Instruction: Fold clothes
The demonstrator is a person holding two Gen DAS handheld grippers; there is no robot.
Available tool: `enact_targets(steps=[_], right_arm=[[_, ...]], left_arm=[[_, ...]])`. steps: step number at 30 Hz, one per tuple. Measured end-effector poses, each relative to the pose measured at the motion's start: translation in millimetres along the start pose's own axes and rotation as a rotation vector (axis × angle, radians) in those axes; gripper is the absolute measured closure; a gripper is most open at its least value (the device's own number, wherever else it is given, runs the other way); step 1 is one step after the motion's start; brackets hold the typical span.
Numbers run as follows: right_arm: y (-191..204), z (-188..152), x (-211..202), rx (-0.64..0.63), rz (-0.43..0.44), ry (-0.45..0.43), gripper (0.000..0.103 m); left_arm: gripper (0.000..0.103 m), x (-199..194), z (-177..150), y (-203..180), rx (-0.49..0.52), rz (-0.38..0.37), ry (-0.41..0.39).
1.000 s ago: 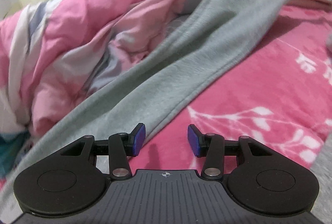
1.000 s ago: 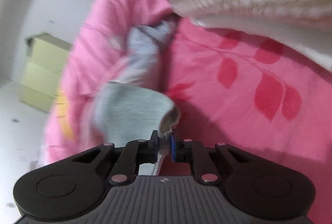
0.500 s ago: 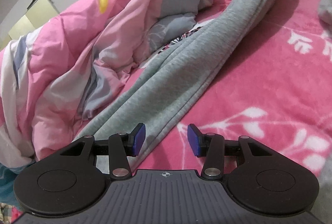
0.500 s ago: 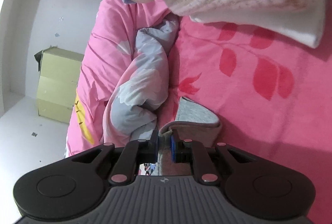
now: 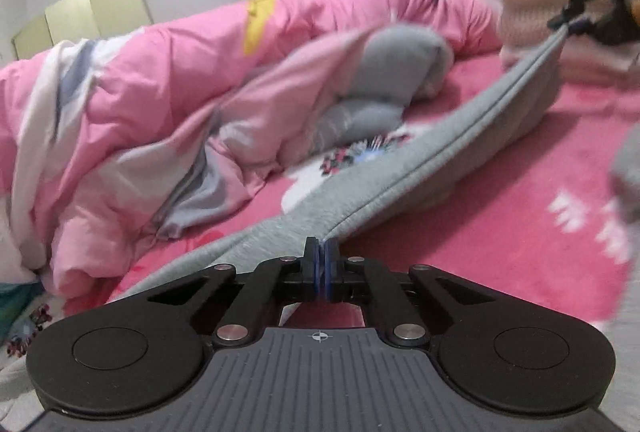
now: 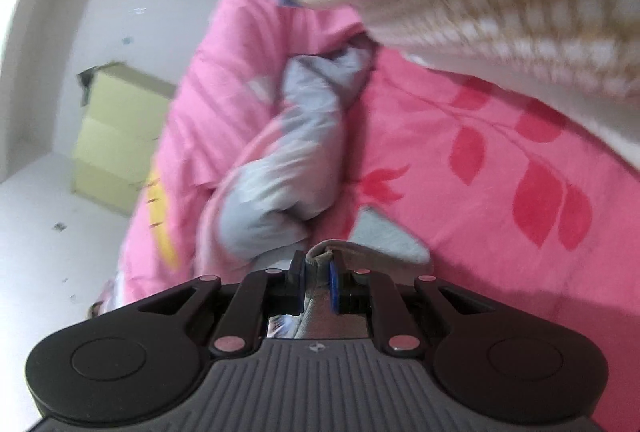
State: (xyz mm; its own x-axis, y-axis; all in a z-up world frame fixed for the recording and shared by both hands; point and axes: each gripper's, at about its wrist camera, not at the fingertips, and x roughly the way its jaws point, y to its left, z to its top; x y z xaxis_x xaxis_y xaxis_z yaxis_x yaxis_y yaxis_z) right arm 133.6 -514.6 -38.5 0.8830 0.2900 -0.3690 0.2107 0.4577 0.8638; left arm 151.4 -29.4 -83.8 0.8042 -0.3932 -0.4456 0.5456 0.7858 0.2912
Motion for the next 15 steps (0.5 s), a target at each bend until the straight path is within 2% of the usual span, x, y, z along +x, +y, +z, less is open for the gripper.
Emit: enact_targets(steps=[3, 5, 7, 9, 11, 13, 15], right_arm=[[3.2, -10.3, -28.9, -0.081, -0.021, 0.005, 0.091], [-9.2, -20.2, -34.1, -0.110, -0.100, 0.036, 0.091], [-29.8, -31.5, -30.9, -0.110, -0.206, 0.099, 0.091], [-51.0, -40.0, -27.8, -0.102, -0.318, 0.158, 0.091], [-64.0, -38.5, -34.9, -0.071, -0.373, 0.173, 0.090], [-61.5, -29.3, -52.6, -0.059, -0.354, 0.118, 0.089], [-40.9, -19.7, -65.5, -0.135, -0.349, 0.048, 0.089]], left_arm=[[0.102, -29.5, 0.4, 11.2, -0.021, -0.107, 0.014], [0.102, -32.3, -5.7, 8.2, -0.013, -0.175, 0.069], [0.102, -24.3, -16.6, -0.5, 0.010, -0.251, 0.160], [0.100, -16.7, -27.0, -12.3, 0.040, -0.277, 0.232], [0.098, -16.5, -30.5, -14.1, 0.021, -0.263, 0.237], [0.096, -19.6, -30.9, -10.5, -0.024, -0.250, 0.219], [0.095, -27.2, -28.1, 0.8, -0.108, -0.252, 0.175]])
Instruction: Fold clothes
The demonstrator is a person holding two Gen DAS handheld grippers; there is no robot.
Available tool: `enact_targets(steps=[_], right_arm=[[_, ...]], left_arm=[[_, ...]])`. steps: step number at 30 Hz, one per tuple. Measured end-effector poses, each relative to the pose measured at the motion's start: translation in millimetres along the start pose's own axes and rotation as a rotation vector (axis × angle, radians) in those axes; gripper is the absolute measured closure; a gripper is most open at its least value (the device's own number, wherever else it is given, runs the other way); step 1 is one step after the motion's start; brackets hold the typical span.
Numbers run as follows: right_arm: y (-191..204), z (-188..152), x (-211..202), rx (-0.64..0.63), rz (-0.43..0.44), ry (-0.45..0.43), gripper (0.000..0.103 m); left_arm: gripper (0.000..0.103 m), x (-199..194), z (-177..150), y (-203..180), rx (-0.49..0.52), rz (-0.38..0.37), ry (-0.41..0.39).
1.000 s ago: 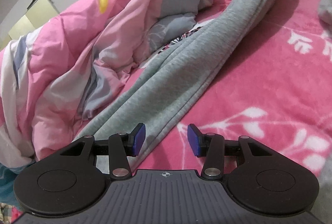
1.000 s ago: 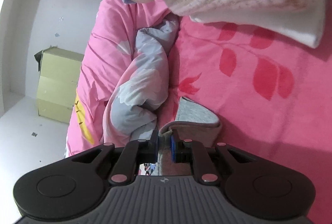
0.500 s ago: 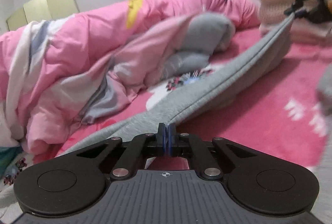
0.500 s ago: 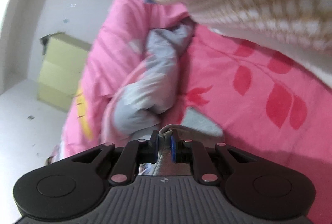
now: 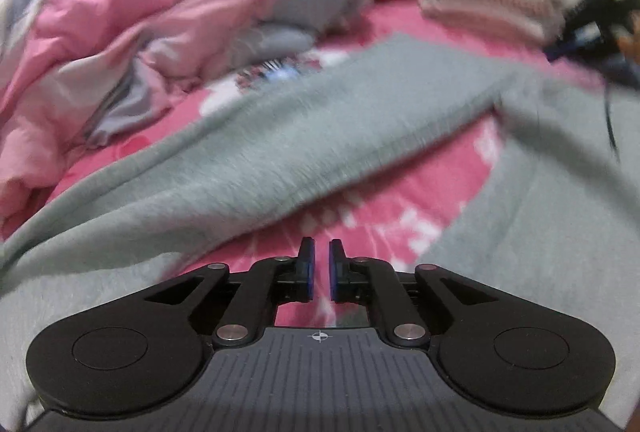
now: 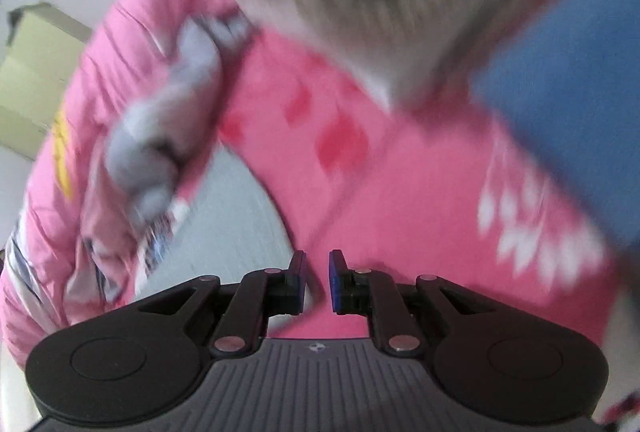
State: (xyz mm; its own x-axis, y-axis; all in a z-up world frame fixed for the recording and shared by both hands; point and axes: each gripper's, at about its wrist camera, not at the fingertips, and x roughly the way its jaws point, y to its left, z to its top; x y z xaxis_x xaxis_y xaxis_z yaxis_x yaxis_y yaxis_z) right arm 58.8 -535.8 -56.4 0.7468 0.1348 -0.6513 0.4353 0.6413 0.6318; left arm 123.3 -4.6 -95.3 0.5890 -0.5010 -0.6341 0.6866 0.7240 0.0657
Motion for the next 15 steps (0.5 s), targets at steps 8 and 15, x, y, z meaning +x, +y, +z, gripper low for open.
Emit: enact_targets(steps=[8, 15], right_arm=[[120.7, 9.3, 45.5, -0.400, 0.039, 0.002, 0.068], [247.2, -57.8, 160.7, -0.758, 0.144, 0.319, 0.068]], left_arm=[[0.092, -6.1, 1.8, 50.7, -0.268, 0.075, -0.134], [0.092, 21.7, -19.5, 124.7, -0.613, 0.217, -0.087]])
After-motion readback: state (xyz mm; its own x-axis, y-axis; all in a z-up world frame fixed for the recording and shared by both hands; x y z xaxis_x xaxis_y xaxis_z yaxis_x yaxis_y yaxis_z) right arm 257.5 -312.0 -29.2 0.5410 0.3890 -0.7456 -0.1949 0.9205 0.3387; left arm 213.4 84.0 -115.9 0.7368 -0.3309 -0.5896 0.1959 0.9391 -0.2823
